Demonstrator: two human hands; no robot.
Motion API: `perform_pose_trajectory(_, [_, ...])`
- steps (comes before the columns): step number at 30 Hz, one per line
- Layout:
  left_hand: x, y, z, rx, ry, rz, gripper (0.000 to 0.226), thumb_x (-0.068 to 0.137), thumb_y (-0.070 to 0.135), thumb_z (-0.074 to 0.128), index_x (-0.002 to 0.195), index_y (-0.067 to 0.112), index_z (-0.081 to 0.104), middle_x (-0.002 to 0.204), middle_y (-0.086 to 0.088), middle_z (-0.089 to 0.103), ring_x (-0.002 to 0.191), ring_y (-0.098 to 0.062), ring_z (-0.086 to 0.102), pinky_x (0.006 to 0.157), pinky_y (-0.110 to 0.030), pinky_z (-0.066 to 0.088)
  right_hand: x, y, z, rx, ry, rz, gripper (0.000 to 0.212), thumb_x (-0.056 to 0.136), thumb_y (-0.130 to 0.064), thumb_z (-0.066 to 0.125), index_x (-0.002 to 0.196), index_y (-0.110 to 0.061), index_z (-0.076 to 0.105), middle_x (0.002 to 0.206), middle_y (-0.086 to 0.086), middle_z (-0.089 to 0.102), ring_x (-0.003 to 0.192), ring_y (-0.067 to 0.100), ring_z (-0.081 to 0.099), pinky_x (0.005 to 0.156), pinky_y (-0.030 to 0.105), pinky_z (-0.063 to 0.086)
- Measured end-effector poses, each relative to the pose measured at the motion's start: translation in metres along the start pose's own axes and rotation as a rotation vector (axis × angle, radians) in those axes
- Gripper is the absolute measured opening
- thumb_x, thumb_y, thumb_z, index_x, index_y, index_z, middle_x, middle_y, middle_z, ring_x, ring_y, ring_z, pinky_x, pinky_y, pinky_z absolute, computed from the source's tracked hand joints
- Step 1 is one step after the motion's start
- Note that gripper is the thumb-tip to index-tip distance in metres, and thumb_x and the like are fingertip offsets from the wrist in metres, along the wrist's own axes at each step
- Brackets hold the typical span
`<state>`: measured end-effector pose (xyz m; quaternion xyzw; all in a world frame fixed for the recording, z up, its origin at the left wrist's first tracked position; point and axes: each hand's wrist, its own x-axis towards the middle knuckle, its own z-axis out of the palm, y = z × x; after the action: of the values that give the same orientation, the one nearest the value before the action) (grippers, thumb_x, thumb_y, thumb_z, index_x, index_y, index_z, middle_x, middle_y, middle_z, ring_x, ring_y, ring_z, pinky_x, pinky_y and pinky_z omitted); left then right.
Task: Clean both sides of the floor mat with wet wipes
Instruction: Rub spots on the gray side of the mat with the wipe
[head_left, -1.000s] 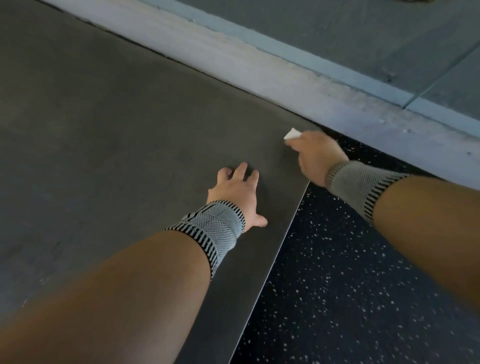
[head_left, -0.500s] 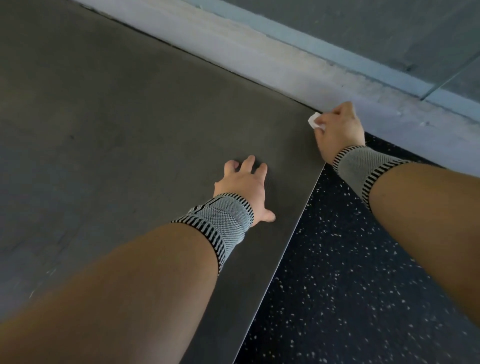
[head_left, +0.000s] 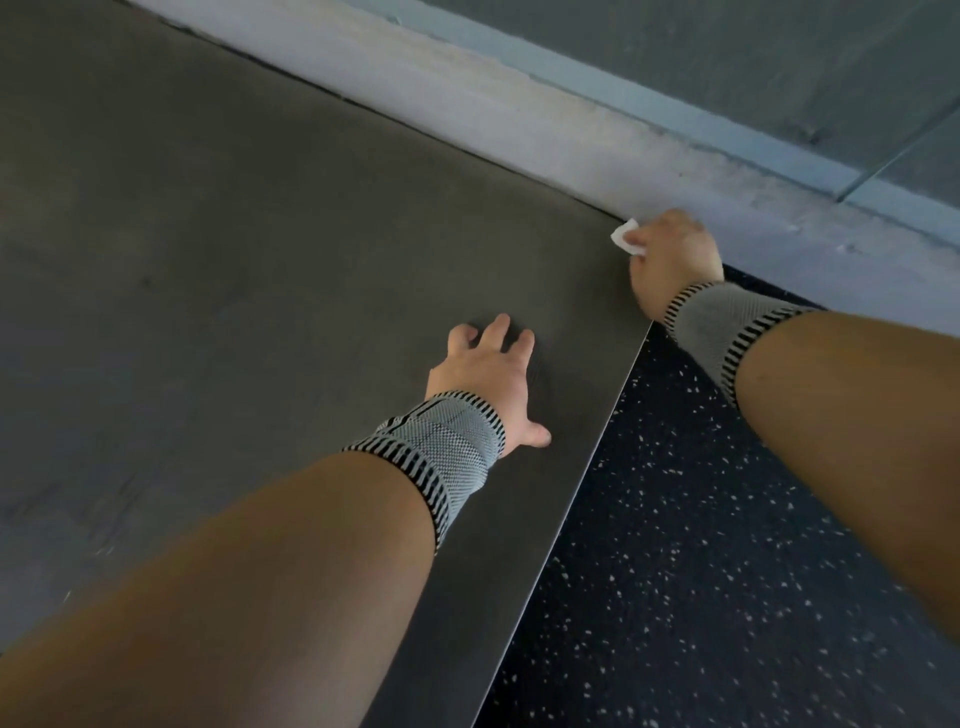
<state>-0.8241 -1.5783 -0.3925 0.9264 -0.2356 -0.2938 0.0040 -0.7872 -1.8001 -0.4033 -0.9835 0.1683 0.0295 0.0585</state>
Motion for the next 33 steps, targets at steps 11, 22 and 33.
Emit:
perform_pose_trajectory(11, [0.0, -0.001, -0.002, 0.008, 0.005, 0.001, 0.114, 0.066, 0.069, 0.072, 0.153, 0.035, 0.007, 0.159, 0.014, -0.001, 0.142, -0.024, 0.007, 0.098, -0.043, 0.045, -0.009, -0.001, -0.002, 0.121, 0.049, -0.068, 0.031, 0.094, -0.01, 0.046, 0.121, -0.014, 0.061, 0.12, 0.014, 0.056, 0.105, 0.031, 0.057, 0.09, 0.033, 0.046])
perform_pose_trajectory(22, [-0.001, 0.0, -0.002, 0.011, 0.002, -0.005, 0.112, 0.067, 0.068, 0.072, 0.153, 0.036, 0.006, 0.159, 0.013, -0.001, 0.142, -0.024, 0.006, 0.098, -0.042, 0.044, -0.012, -0.012, -0.001, 0.159, -0.016, -0.098, 0.029, 0.092, -0.011, 0.049, 0.116, -0.016, 0.063, 0.117, 0.012, 0.057, 0.103, 0.029, 0.057, 0.088, 0.03, 0.046])
perform_pose_trajectory(33, [-0.001, -0.001, -0.001, 0.0, 0.018, 0.001, 0.113, 0.066, 0.069, 0.072, 0.153, 0.036, 0.006, 0.159, 0.014, -0.002, 0.142, -0.025, 0.006, 0.101, -0.043, 0.042, -0.017, -0.019, -0.002, 0.167, -0.038, -0.147, 0.024, 0.089, -0.01, 0.05, 0.105, -0.016, 0.065, 0.111, 0.008, 0.057, 0.1, 0.027, 0.057, 0.088, 0.033, 0.047])
